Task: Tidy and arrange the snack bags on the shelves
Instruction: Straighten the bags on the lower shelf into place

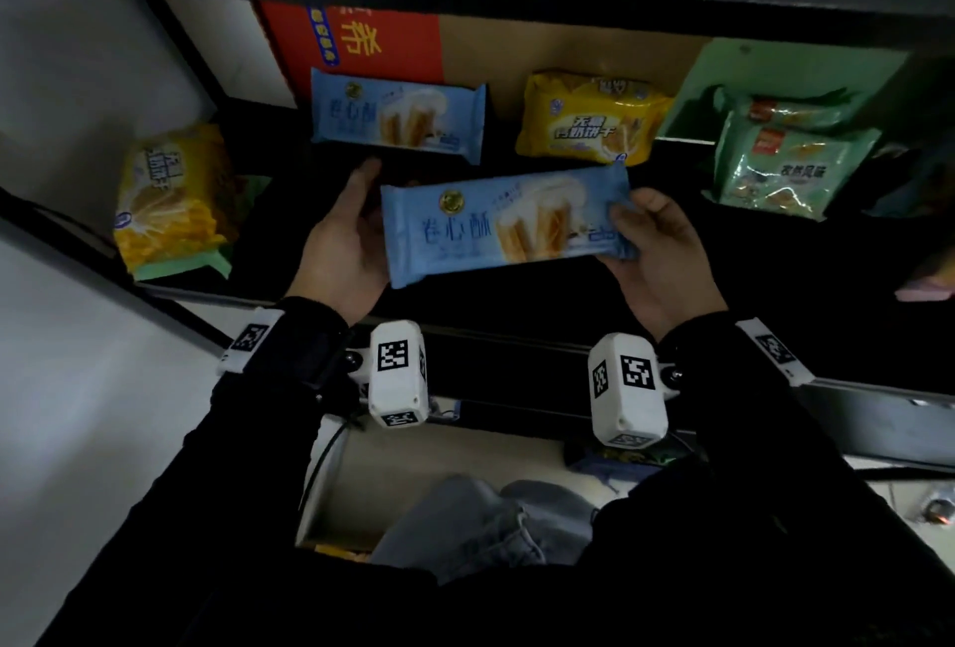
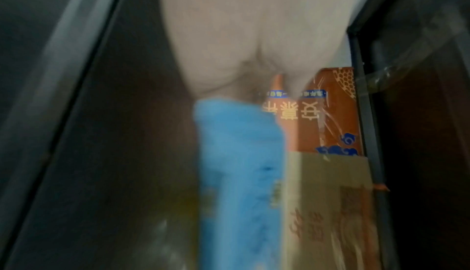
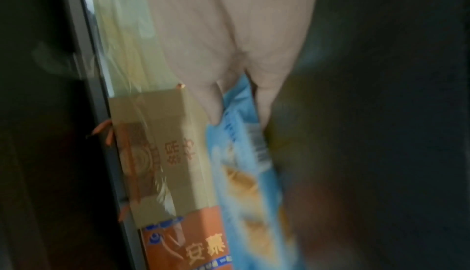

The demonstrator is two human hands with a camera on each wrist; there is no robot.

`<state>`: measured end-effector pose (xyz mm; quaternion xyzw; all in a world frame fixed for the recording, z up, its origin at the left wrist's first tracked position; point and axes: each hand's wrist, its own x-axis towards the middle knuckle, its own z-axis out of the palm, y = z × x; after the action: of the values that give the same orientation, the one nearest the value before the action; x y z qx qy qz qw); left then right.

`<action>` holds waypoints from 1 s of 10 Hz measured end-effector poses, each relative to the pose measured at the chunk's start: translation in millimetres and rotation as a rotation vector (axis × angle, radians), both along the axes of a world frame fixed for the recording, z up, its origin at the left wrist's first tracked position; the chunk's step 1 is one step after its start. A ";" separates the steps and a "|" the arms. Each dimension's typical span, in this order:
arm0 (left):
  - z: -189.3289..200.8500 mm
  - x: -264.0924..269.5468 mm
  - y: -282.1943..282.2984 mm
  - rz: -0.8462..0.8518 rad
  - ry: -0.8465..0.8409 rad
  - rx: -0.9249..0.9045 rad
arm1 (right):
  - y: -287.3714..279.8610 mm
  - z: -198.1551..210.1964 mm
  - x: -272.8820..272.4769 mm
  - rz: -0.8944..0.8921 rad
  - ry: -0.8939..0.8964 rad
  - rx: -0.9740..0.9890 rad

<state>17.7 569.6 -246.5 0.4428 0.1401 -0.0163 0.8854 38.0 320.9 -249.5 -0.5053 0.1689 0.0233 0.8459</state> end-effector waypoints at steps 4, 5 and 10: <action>-5.4 17.8 -43.9 -0.257 0.161 0.587 | -23.3 -16.0 -13.3 -0.035 -0.034 -0.532; -5.5 28.3 -59.5 -0.285 0.105 0.730 | -34.8 -23.2 -17.2 -0.106 -0.042 -0.661; 13.8 112.2 8.8 -0.010 0.358 0.605 | 19.5 -17.3 -20.2 0.473 -0.240 -1.680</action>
<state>129.8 578.4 -232.8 0.6759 0.2894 -0.0556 0.6755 17.7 340.3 -266.9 -0.9812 -0.0686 0.0126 0.1797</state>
